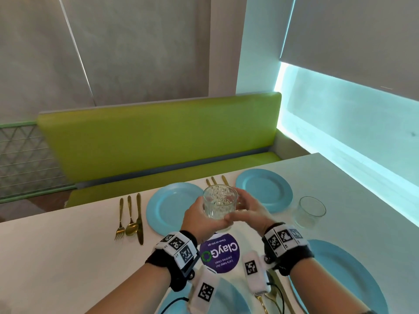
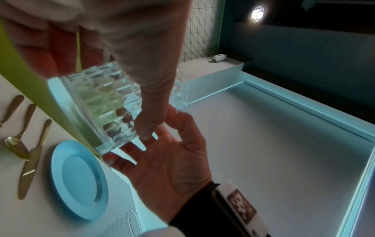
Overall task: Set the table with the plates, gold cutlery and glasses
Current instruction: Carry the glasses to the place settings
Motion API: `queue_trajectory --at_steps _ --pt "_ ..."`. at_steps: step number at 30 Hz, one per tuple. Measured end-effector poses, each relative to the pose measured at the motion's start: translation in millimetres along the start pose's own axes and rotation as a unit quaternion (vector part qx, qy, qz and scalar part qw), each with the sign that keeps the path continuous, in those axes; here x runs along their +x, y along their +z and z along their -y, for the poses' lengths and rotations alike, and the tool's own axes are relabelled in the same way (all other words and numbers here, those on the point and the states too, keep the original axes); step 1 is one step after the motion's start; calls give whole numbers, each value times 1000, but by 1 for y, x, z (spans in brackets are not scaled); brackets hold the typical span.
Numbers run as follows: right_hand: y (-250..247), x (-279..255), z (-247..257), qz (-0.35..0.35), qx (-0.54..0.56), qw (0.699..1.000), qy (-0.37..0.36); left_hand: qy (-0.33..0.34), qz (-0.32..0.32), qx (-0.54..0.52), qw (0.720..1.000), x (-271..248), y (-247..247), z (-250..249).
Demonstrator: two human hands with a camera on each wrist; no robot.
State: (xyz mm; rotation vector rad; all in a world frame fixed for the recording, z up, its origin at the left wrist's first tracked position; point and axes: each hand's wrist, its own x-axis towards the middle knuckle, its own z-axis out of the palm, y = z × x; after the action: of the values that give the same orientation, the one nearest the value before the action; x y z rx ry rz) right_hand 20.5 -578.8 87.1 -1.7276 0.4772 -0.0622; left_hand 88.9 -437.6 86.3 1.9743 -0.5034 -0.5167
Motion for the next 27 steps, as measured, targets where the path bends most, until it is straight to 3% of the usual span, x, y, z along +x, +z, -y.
queue_trajectory --at_steps 4,11,16,20,27 --pt "10 -2 -7 9 26 1000 -8 7 38 31 999 -3 -1 3" --pt "5 2 -25 -27 -27 999 7 -12 95 67 993 -2 5 7" --pt "-12 14 -56 -132 -31 988 71 -40 79 118 989 2 2 13" --pt "-29 20 -92 -238 -36 961 140 -57 62 121 989 2 -1 23" --pt "-30 18 -134 -301 -21 933 193 -66 54 121 989 1 -4 32"
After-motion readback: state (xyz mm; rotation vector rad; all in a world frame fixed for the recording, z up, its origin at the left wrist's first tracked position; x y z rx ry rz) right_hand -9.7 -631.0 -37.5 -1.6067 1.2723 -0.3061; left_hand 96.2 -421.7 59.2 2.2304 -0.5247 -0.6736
